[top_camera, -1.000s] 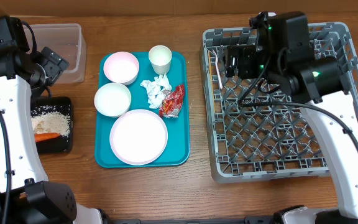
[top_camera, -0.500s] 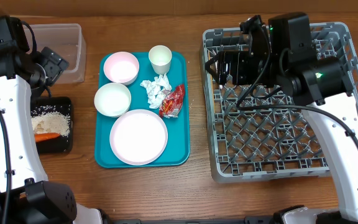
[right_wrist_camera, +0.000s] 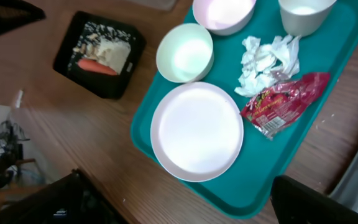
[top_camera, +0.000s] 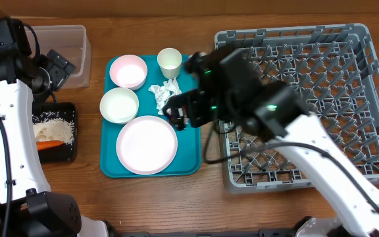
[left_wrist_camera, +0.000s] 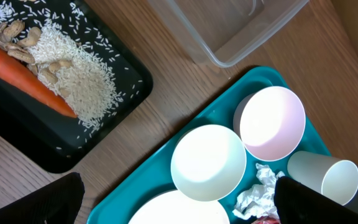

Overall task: Sort waste into correct bins and load items into the dishwasher rack
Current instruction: 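Move the right gripper from the rack toward the white plate, then grasp the rim of the white plate with the right gripper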

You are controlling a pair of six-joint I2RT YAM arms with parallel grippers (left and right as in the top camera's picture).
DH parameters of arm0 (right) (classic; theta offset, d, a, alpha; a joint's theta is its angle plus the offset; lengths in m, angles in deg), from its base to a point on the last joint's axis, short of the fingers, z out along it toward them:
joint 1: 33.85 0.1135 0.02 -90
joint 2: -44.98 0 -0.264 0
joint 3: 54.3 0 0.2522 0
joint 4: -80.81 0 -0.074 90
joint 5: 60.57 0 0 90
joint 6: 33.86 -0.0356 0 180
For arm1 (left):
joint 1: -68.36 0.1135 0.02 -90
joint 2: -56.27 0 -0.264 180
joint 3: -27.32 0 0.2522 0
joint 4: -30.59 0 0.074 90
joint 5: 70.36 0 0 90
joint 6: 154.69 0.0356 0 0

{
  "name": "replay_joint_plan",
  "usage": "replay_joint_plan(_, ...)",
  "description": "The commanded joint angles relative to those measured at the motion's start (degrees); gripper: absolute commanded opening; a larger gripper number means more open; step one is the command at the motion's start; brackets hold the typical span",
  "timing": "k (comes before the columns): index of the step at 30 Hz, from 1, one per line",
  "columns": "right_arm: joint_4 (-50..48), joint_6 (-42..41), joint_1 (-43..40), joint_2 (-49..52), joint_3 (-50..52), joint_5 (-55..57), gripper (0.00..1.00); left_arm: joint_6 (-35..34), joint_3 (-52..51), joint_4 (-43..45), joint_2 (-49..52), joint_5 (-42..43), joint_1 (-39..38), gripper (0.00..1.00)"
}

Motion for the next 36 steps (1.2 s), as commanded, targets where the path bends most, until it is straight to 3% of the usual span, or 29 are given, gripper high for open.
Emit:
replay_joint_plan(1,-0.61,-5.11,1.03,6.19,-1.14,4.20,0.99,-0.26,-0.11,-0.44,0.09,0.24,0.11,1.00)
replay_joint_plan(8,-0.55,-9.33,1.33,18.67,-1.11,1.40,0.86,0.33,-0.11,-0.83,0.09,-10.23,0.11,1.00)
replay_joint_plan(15,1.09,-12.50,2.80,28.15,-0.74,1.42,0.68,0.31,-0.11,-0.81,0.09,-10.10,0.11,1.00)
replay_joint_plan(18,1.44,-12.50,3.34,29.35,-0.26,1.44,0.62,0.31,-0.11,-0.79,0.09,-10.08,0.11,1.00)
replay_joint_plan(25,-3.82,-15.28,4.33,29.49,5.70,4.46,0.61,0.33,-0.11,-0.79,0.09,-10.08,0.11,1.00)
replay_joint_plan(34,-11.98,-17.00,5.31,29.51,12.15,4.04,0.46,0.33,-0.11,-0.79,0.09,-10.08,0.11,1.00)
replay_joint_plan(36,-12.28,-16.98,5.31,29.51,12.26,4.04,0.34,0.31,-0.11,-0.79,0.09,-10.08,0.11,1.00)
